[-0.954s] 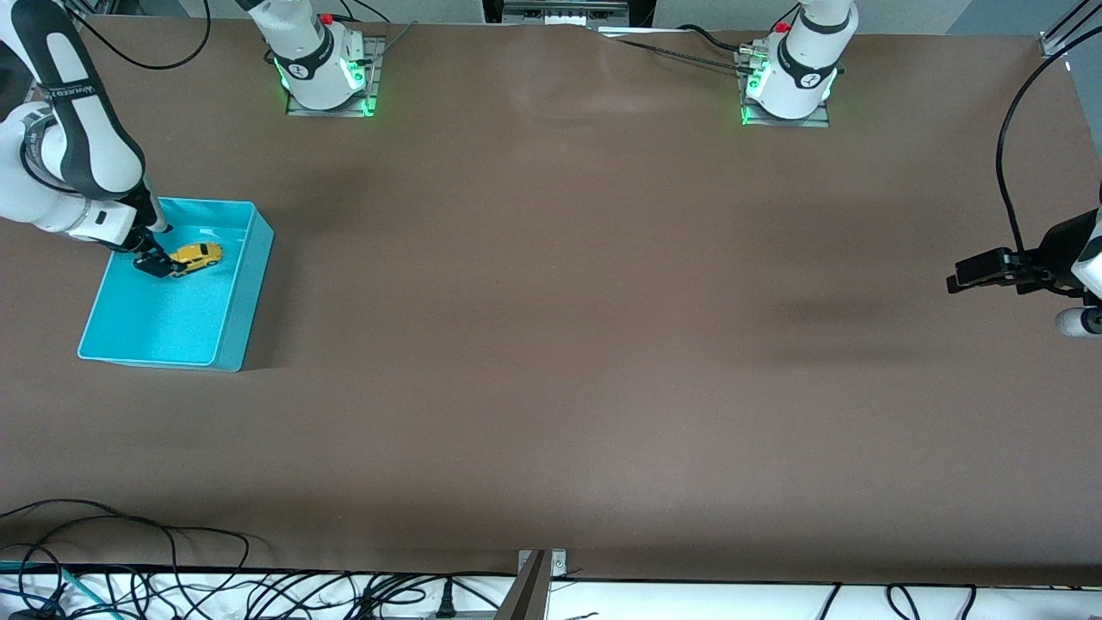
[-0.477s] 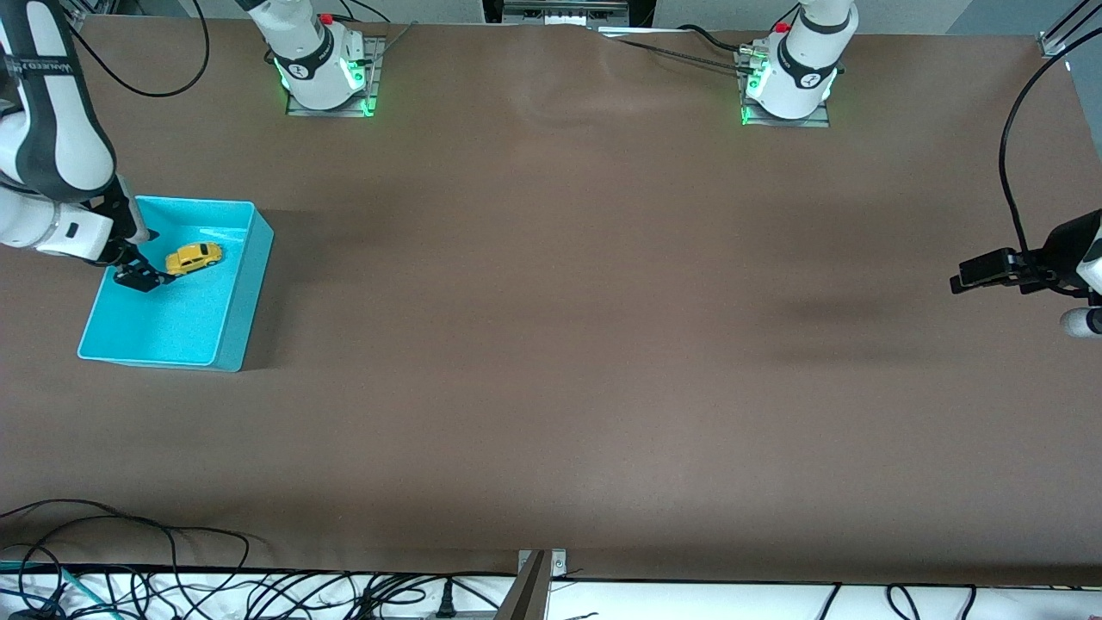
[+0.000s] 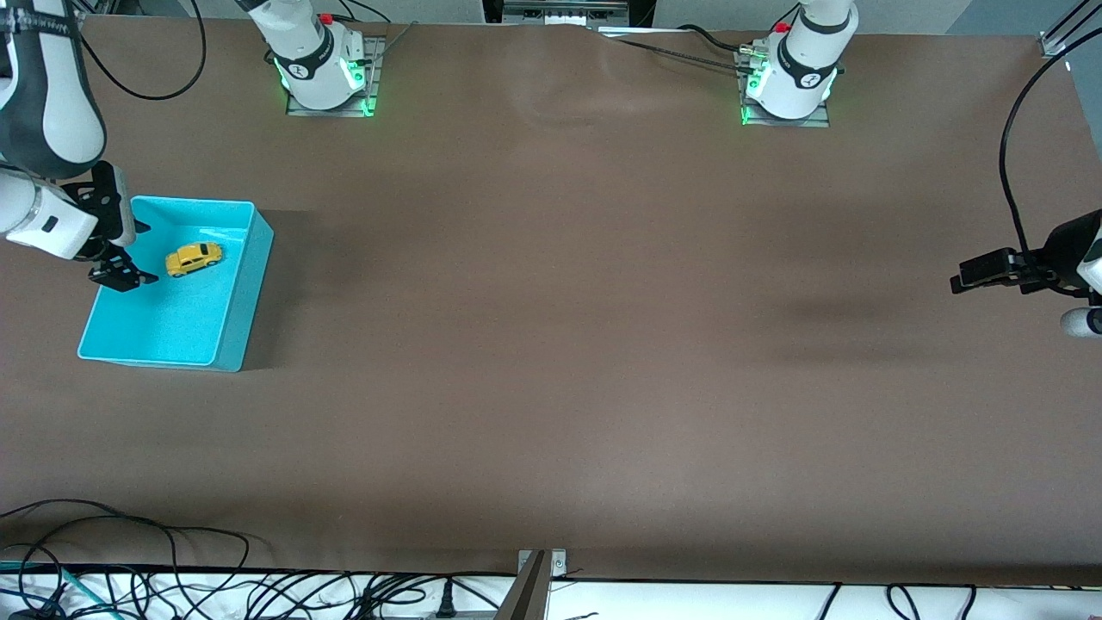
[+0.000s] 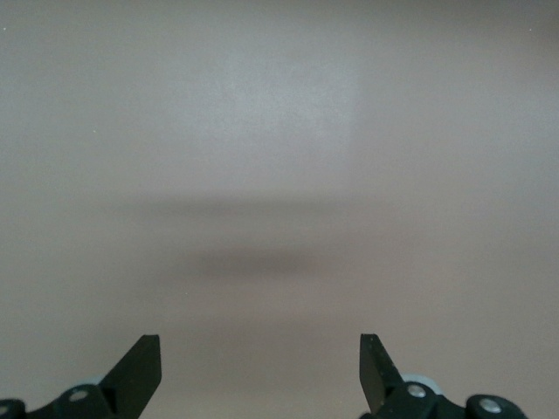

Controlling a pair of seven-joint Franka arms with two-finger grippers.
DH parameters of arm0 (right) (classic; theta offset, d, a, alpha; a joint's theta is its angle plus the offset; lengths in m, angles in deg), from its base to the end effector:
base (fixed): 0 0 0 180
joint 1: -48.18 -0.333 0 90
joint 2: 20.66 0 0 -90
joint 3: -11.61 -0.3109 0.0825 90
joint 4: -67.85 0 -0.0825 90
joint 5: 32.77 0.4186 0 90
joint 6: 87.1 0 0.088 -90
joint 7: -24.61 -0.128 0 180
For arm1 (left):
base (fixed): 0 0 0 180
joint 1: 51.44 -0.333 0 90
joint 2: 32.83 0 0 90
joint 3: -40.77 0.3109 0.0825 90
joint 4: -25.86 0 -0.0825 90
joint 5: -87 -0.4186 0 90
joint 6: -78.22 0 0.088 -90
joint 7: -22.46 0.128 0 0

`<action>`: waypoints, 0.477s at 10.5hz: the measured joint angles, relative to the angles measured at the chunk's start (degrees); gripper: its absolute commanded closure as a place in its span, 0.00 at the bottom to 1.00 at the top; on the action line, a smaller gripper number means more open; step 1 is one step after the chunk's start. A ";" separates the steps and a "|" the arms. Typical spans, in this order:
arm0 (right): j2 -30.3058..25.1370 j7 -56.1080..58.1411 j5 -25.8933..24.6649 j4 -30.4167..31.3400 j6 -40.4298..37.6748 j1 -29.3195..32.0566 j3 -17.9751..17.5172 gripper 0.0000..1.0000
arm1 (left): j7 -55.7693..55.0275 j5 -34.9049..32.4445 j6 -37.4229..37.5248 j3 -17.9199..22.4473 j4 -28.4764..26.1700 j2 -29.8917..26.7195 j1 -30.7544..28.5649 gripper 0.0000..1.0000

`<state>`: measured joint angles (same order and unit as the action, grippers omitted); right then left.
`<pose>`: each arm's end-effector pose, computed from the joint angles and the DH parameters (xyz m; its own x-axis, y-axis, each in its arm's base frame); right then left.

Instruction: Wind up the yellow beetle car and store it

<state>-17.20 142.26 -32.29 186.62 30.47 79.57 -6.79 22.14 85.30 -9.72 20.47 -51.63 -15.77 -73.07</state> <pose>0.5617 -0.1296 0.3520 -0.2472 0.9672 0.0595 0.9664 0.2505 -0.0572 0.6619 0.0488 0.5281 0.9946 0.0341 -0.0977 0.0412 -0.9966 0.0717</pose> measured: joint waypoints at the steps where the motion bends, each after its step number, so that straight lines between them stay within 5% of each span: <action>1: -2.44 -6.74 0.01 -0.12 -0.96 -1.80 -0.08 0.00 | 0.00 0.00 0.00 0.00 0.00 0.00 0.00 0.00; 5: -8.31 -30.95 0.12 -0.43 -2.14 -9.09 1.92 0.00 | 0.00 0.00 0.00 0.00 0.00 0.00 -0.02 0.00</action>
<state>-25.51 111.31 -32.17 186.19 28.33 70.49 -4.87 22.14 85.30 -9.72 20.47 -51.63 -15.77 -73.09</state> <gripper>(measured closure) 0.000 0.000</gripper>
